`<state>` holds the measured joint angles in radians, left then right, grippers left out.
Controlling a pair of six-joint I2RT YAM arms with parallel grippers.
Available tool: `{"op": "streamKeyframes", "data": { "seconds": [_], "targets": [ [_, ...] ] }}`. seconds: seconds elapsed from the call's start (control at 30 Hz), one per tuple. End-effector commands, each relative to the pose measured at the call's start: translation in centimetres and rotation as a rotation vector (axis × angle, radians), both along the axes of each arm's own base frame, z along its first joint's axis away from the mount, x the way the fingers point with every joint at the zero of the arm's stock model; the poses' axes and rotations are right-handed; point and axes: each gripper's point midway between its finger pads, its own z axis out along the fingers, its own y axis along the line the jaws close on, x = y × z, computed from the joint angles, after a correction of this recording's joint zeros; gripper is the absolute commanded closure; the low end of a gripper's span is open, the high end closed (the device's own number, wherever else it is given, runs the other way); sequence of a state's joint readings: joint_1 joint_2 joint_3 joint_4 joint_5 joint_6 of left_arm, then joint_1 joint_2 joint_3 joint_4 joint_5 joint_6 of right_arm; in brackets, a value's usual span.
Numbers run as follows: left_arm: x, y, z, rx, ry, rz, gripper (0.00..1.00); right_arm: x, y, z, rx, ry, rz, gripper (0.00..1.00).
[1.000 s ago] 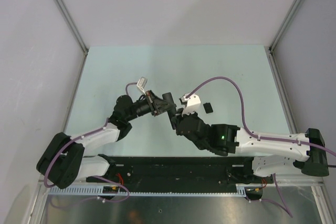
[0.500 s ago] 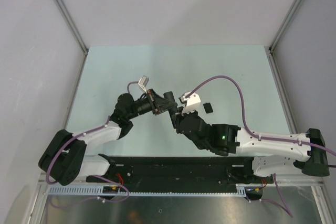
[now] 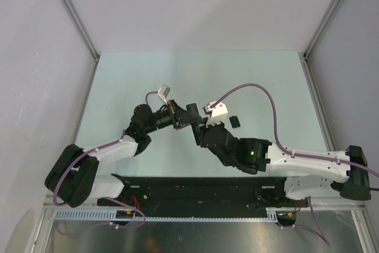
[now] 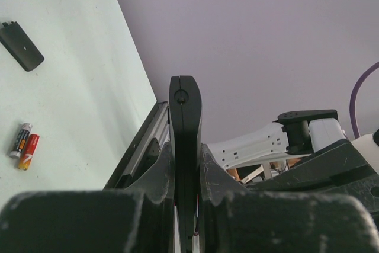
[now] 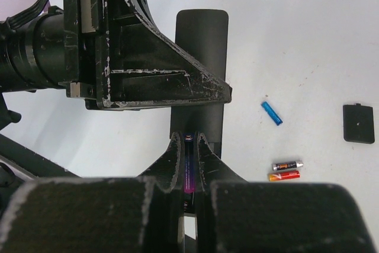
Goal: Load the batteries into the remote control
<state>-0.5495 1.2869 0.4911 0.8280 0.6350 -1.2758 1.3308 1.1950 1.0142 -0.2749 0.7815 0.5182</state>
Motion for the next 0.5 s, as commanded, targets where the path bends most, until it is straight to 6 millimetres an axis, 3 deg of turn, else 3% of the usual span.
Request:
{"op": "streamKeyframes", "data": {
  "seconds": [0.0,0.47],
  "targets": [
    [-0.2,-0.6,3.0,-0.053,-0.071,-0.028,1.0,0.7,0.4,2.2,0.046,-0.038,-0.027,1.0],
    [0.1,-0.6,3.7,-0.063,-0.088,-0.02,1.0,-0.3,0.7,0.6,0.022,0.01,-0.015,1.0]
  ]
}}
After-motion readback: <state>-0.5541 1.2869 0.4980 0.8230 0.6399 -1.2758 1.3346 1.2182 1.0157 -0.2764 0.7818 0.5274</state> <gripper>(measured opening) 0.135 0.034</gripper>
